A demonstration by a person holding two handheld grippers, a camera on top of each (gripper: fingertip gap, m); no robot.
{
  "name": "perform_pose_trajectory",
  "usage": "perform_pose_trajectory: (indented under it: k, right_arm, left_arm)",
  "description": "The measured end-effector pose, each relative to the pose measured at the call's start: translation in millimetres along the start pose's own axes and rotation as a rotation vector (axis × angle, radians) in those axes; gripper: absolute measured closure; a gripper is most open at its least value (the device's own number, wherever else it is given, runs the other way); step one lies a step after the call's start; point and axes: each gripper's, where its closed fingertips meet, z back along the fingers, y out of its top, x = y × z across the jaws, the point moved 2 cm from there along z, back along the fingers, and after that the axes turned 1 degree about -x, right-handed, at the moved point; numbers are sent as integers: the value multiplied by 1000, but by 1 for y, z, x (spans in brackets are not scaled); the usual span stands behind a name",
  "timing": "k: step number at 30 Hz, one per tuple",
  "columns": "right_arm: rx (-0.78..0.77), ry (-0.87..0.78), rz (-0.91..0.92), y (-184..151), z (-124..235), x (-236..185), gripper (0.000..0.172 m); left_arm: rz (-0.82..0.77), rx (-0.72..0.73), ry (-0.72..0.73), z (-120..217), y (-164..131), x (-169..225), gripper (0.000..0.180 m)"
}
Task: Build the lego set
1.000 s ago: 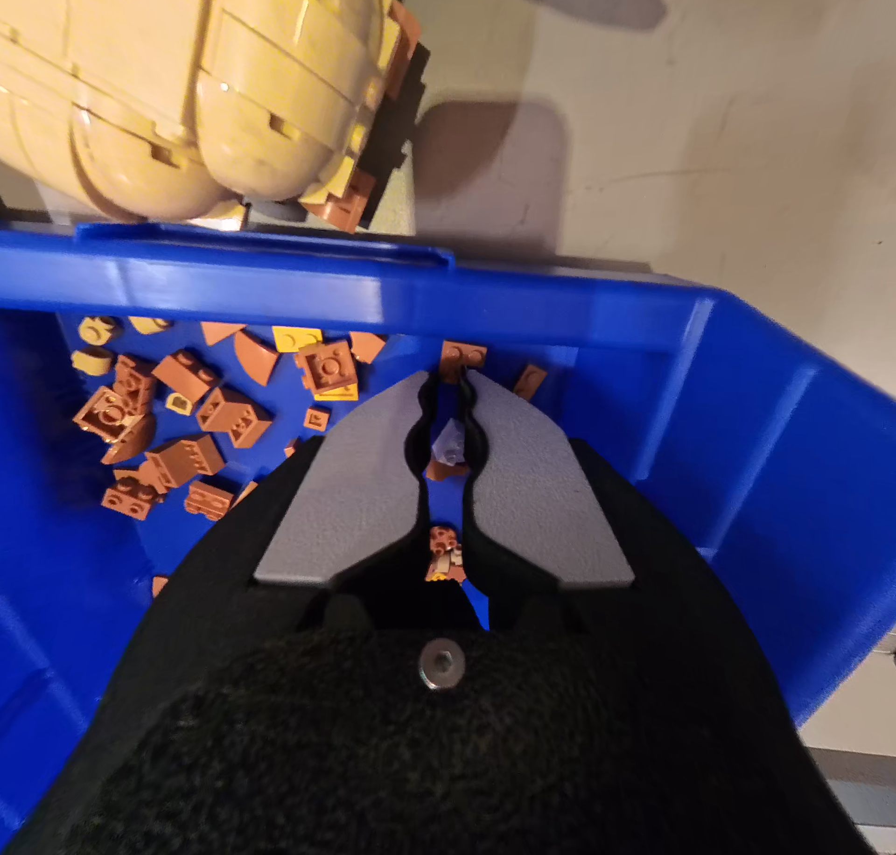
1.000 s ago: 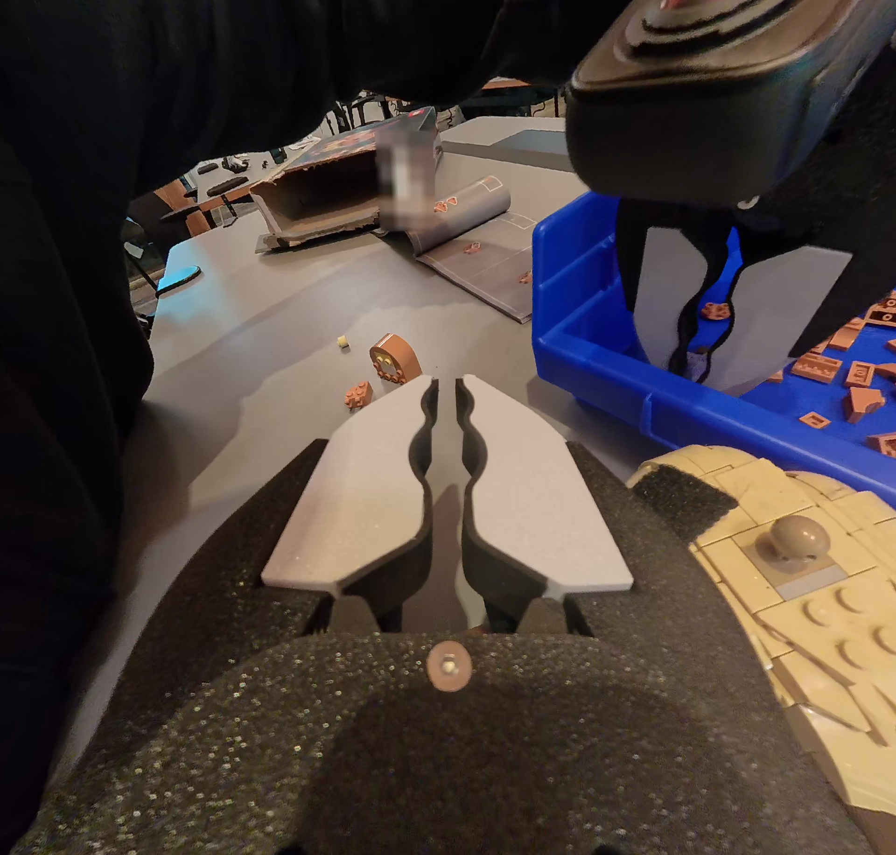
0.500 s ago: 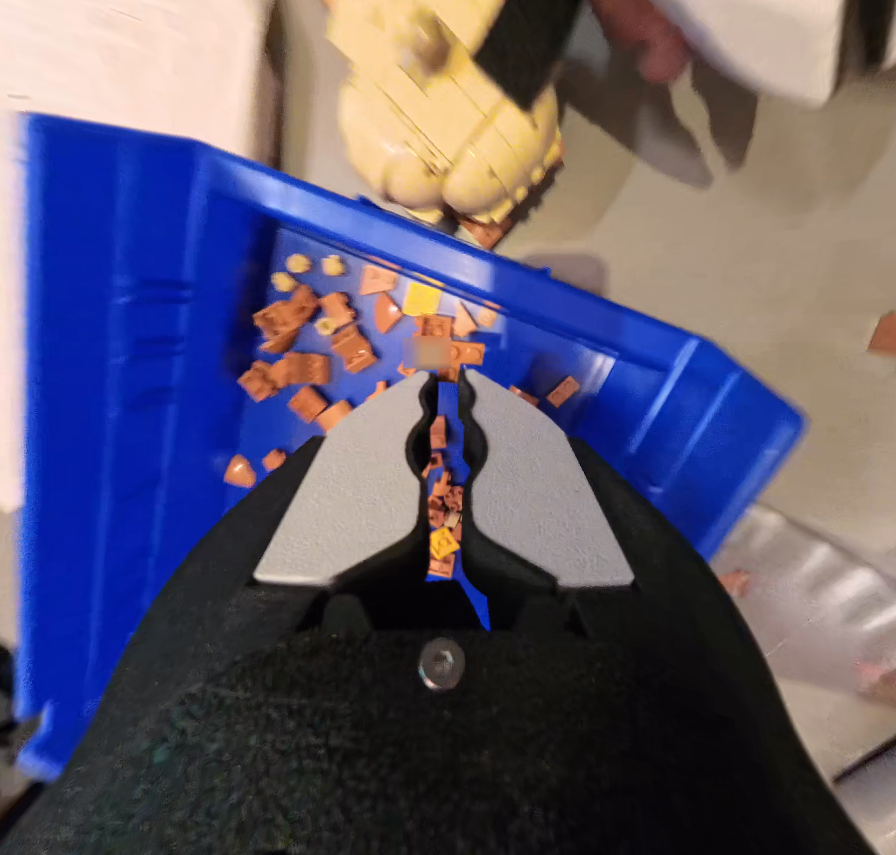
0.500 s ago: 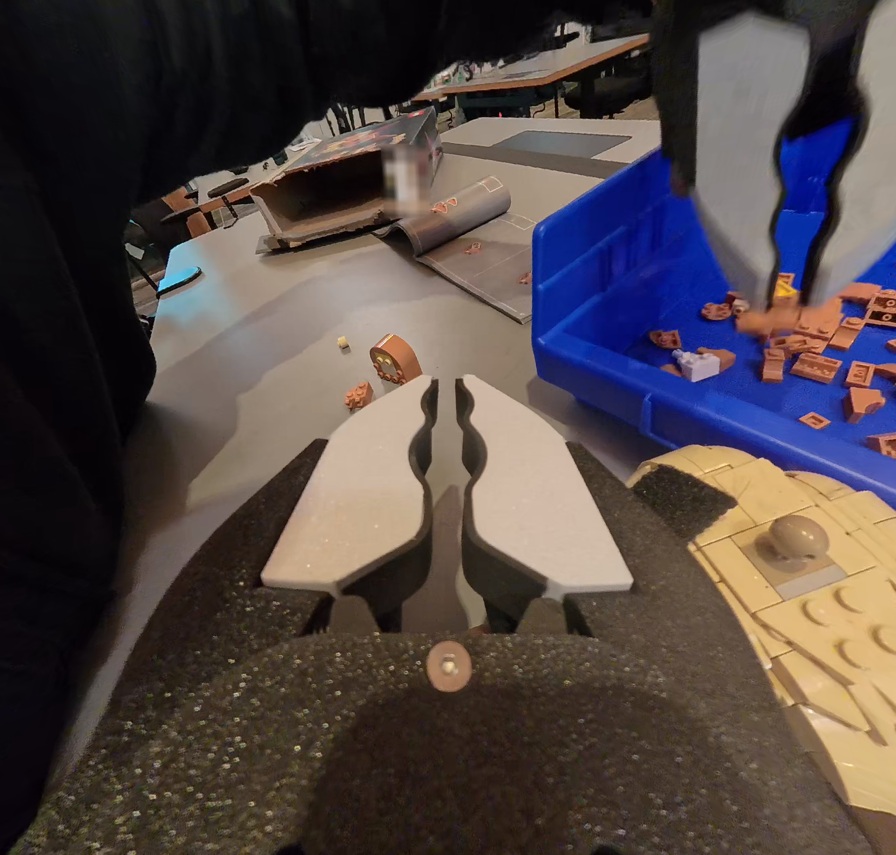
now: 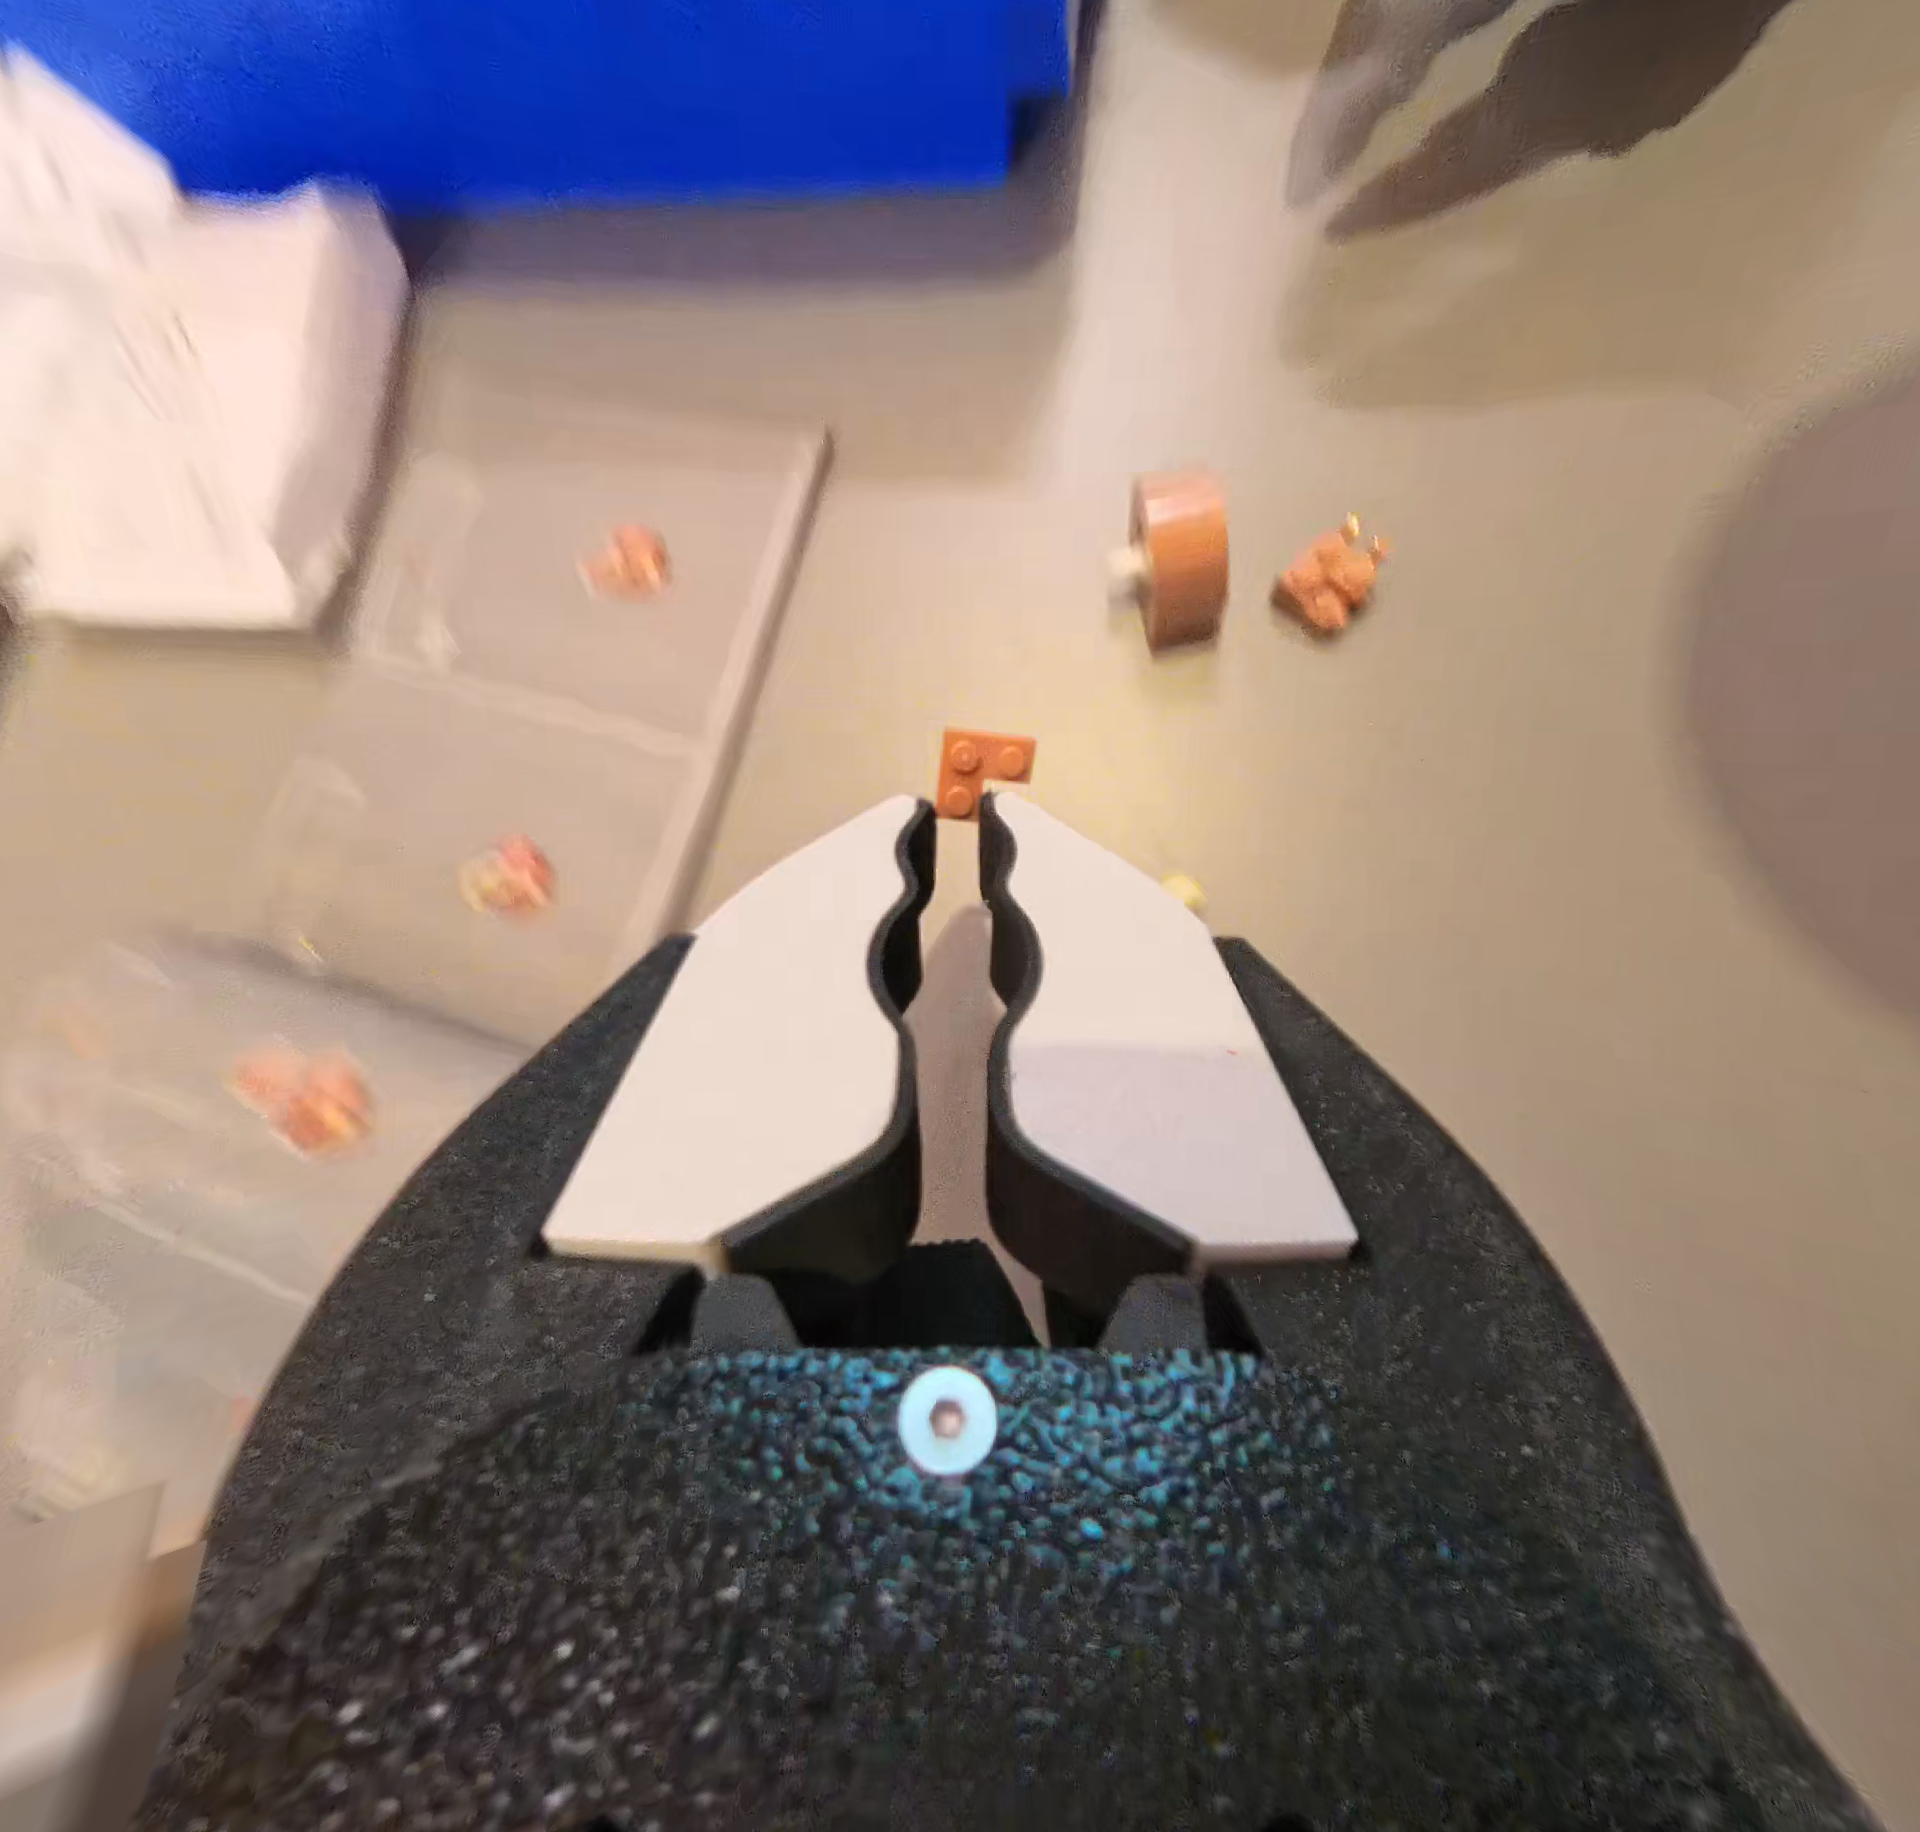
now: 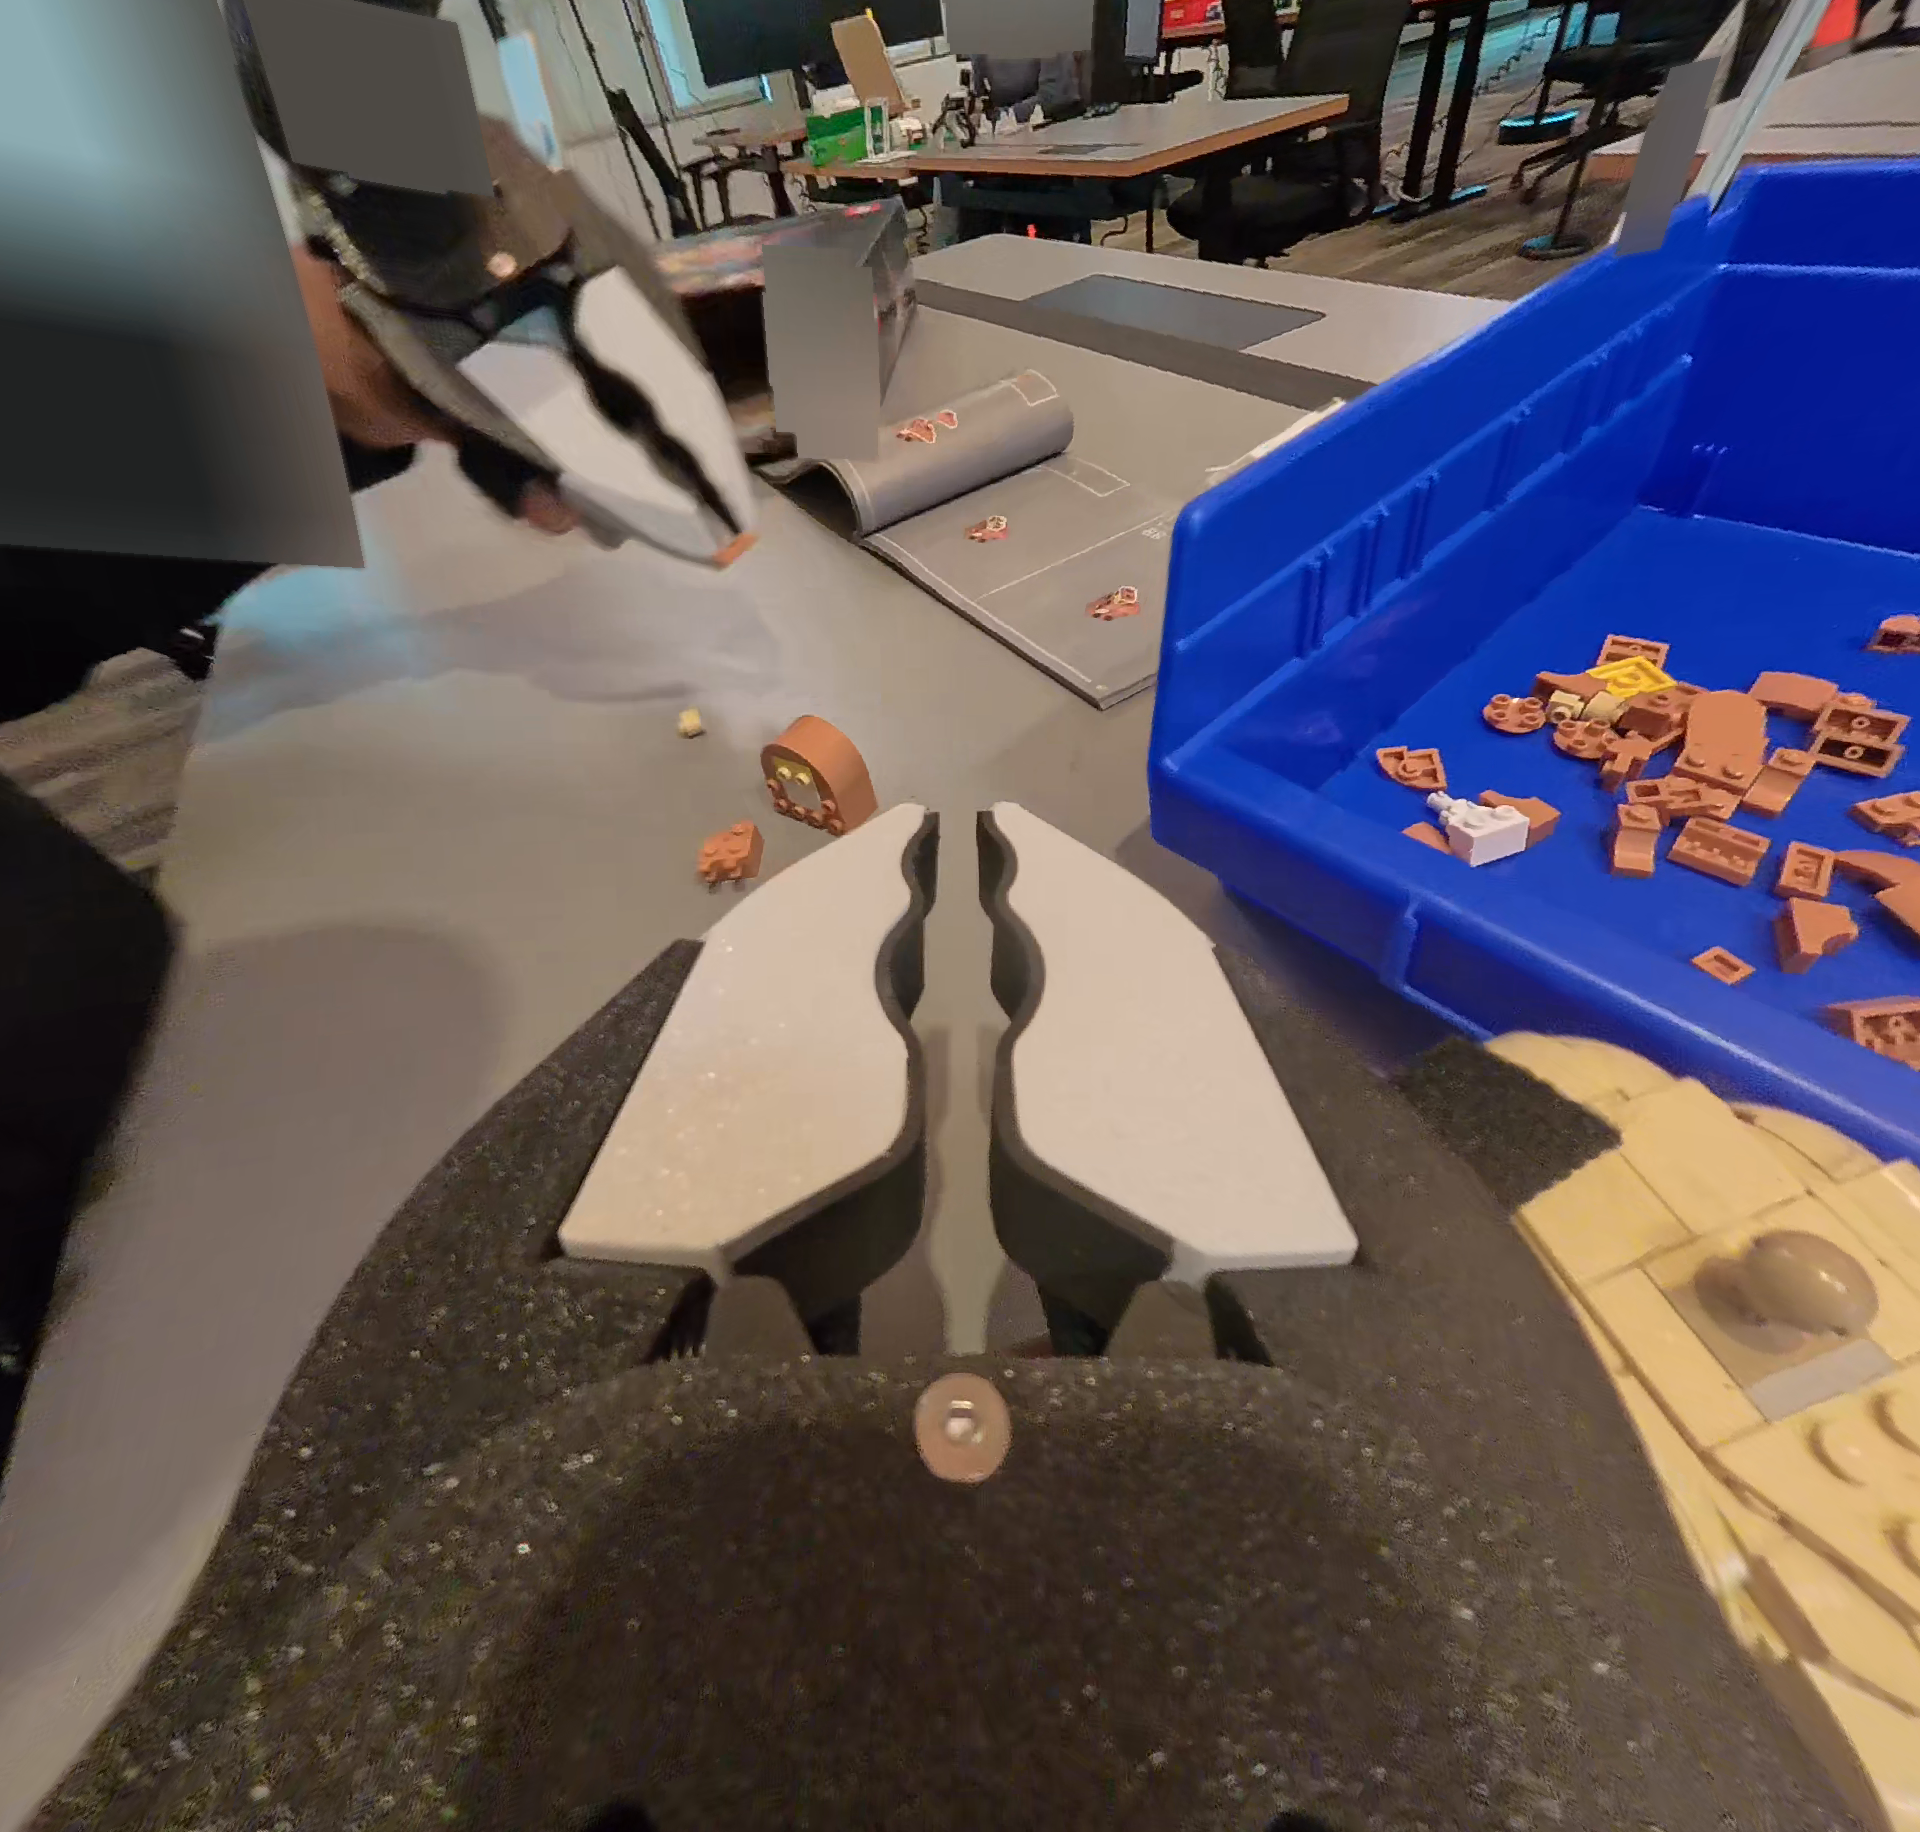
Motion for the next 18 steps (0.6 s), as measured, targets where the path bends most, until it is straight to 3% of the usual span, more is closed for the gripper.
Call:
perform_pose_trajectory:
  k: [3,8,18]
  right_arm:
    - [-21,-51,51,0,-13,-5,165]
    - [-52,-70,70,1,-41,-33,165]
    - [-116,-160,98,-9,-67,-69,165]
  left_arm:
    - [146,-37,8,1,-34,17,173]
    - [240,-63,30,-5,-60,22,173]
    - [266,17,22,-4,-73,25,157]
